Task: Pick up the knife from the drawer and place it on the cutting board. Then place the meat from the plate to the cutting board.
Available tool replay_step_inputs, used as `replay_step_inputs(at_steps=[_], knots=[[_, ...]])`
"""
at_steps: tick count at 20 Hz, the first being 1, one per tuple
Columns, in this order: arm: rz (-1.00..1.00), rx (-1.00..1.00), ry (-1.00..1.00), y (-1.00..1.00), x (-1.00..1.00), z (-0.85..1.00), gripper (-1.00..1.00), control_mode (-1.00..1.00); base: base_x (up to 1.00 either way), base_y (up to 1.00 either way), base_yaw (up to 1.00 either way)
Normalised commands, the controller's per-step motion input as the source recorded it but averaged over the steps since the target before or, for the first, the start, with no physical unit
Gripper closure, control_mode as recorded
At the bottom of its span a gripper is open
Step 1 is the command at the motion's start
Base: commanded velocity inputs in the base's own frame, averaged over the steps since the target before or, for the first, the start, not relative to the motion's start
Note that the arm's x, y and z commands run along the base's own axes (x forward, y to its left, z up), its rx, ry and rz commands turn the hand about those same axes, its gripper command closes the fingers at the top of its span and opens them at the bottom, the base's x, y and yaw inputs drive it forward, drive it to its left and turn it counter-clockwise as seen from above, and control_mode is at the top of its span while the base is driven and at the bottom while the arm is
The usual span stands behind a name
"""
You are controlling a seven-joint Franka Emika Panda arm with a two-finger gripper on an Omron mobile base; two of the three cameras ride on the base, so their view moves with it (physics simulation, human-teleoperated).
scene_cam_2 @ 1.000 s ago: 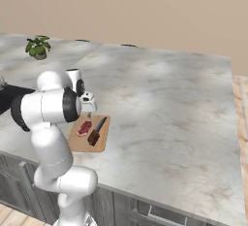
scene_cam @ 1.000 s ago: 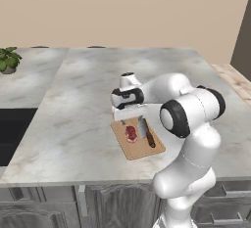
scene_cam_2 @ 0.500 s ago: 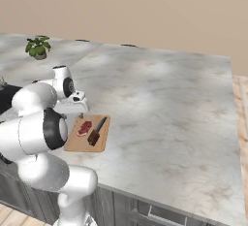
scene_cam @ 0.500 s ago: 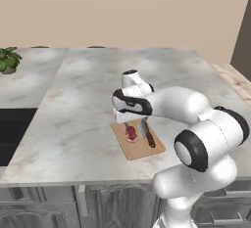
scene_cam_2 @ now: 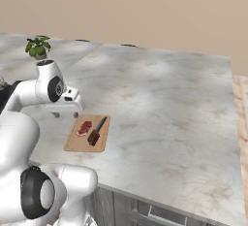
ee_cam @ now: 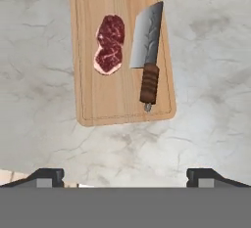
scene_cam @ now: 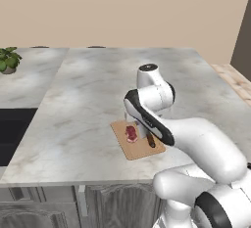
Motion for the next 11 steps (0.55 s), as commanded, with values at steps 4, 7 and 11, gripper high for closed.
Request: replay_step_inputs(at_steps=[4,7,11], knots=[[0.00,0.00,-0.27,-0.25,-0.62,0.93,-1.00,-1.00,0.00,0.00,0.00],[0.00,0.00,-0.28,-0.29,-0.73,0.89,-1.00,-1.00,0.00,0.00,0.00],[0.01,0.02,-0.29,-0.27,-0.87,0.85,-1.00,-1.00,0.00,0.00,0.00]])
